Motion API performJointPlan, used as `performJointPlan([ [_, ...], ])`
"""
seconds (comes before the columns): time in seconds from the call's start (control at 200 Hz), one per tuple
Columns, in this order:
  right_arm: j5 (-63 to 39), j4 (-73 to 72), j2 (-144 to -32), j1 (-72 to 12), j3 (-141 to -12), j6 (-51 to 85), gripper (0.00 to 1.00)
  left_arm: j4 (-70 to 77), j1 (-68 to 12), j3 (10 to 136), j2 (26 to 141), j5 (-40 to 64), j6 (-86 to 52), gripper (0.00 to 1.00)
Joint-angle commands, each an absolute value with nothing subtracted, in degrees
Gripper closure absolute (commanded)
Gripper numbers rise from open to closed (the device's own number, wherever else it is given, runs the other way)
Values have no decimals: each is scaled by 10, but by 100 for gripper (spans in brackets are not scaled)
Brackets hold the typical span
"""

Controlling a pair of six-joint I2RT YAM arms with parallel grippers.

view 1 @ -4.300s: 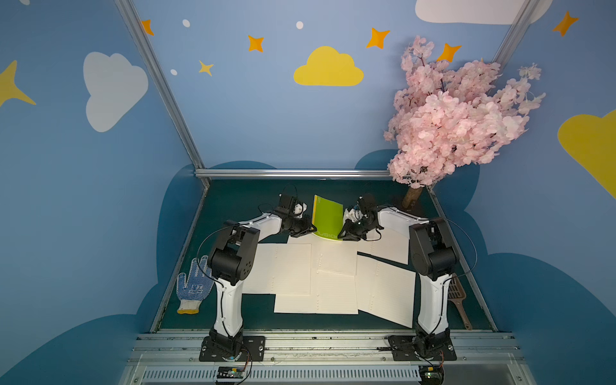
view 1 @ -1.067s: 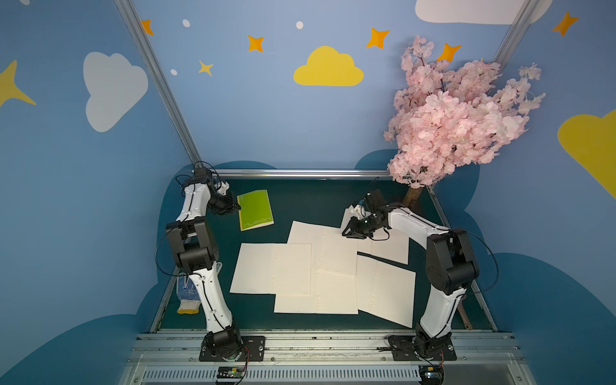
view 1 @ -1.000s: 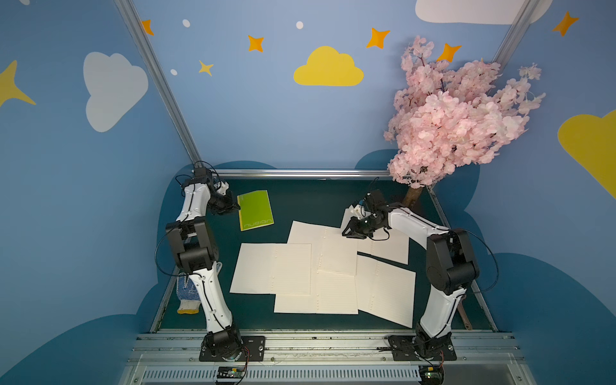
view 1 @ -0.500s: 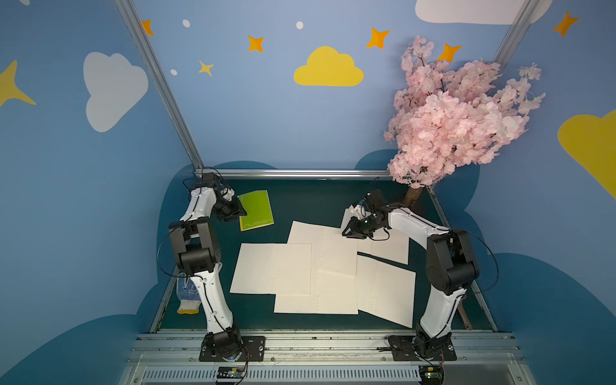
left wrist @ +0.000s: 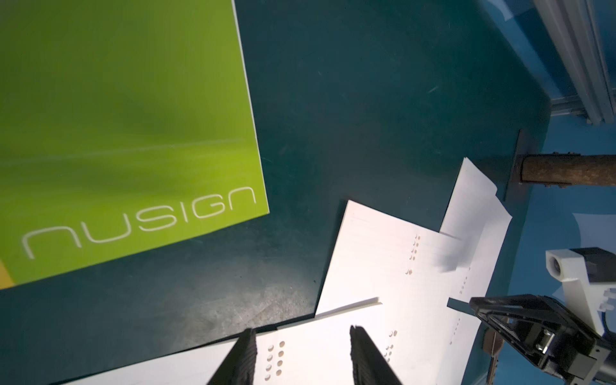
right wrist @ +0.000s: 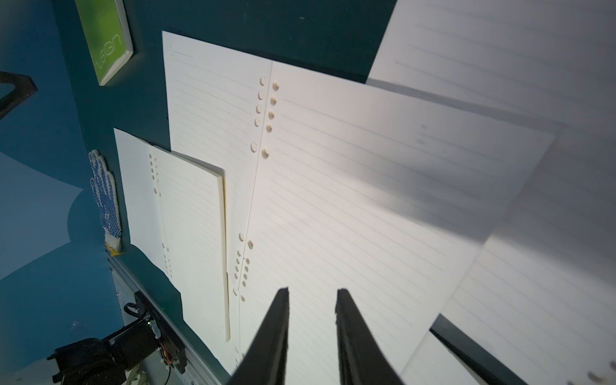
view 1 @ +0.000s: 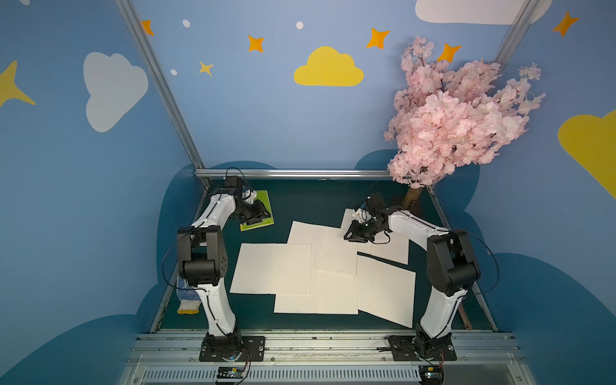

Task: Close the notebook
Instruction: Place the notebook at the center of the board.

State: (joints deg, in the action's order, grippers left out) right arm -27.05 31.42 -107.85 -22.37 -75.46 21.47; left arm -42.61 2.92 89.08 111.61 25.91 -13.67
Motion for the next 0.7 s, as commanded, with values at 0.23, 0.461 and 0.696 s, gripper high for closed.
performJointPlan([
  [0.23, -243, 323, -1044, -215, -732, 224, 71, -338, -29, 797, 1072, 260, -178, 49],
  [0.461, -230, 326, -1026, -206, -707, 228, 67, -319, -59, 782, 1084, 266, -163, 49],
  [0.696, -222, 328, -1015, -200, -685, 231, 61, -304, -75, 785, 1103, 263, -168, 47],
])
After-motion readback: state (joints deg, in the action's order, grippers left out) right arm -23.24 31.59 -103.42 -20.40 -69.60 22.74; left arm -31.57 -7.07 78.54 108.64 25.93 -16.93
